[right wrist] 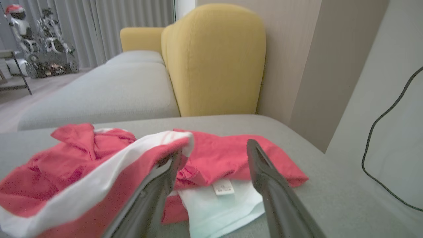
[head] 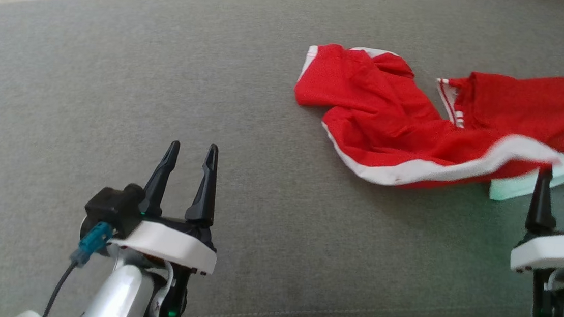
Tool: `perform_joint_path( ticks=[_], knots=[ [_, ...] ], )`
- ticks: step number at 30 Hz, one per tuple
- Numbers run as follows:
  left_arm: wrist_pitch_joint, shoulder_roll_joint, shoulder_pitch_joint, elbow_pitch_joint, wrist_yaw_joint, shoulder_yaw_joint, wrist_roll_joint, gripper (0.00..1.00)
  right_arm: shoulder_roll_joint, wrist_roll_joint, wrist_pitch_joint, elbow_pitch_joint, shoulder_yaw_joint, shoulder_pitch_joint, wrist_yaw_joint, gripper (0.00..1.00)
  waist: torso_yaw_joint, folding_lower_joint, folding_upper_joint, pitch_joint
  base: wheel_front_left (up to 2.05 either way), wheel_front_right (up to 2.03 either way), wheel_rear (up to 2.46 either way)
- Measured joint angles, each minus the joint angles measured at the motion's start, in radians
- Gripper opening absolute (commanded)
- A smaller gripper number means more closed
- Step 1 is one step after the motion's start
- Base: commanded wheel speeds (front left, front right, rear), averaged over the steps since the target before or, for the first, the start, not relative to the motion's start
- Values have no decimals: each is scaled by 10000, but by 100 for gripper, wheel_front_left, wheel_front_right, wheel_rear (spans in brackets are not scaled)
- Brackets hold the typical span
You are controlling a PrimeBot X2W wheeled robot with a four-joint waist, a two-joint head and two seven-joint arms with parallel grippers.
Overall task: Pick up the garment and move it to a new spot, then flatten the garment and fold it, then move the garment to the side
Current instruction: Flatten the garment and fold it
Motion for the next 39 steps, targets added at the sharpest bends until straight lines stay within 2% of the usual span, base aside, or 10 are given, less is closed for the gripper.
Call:
perform_joint_path(
  ticks=[7,10,13,16,19,23,26,33,39],
  knots=[
    [0,2,-184,-2,-10,-17,82,100,-2,374,12,-1292,150,177,0,100,-469,0,0,105,0,0,0],
    [0,0,-226,-2,-15,-19,84,100,-2,600,-27,-1509,173,270,0,100,-583,0,0,161,0,0,0],
    [0,0,-238,36,-107,-48,90,100,-8,901,-180,-1590,621,402,0,100,-757,0,0,242,0,0,0],
    [0,2,-340,157,-374,-150,105,100,10,965,-288,-1605,1083,597,0,100,-954,0,0,330,0,0,0],
    [-2,4,-681,468,-872,-464,238,100,8,1141,-347,-1576,1095,717,0,100,-1178,0,0,474,0,0,0],
    [-17,-8,-1489,1430,-1421,-1022,468,100,8,1214,-477,-1522,1298,709,0,100,-1506,0,0,764,0,0,0],
    [-17,23,-2266,2491,-1599,-1350,744,100,8,1296,-566,-1440,1415,682,0,100,-1787,0,0,1009,0,0,0],
    [320,366,-4075,4947,-1672,-1743,1340,100,10,1572,-857,-1233,1672,635,0,100,-2442,1,0,1529,0,0,0],
    [299,497,-4889,6159,-1670,-1818,1513,100,8,1657,-986,-1016,1810,472,0,100,-2790,1,0,1824,0,0,0]
  ],
)
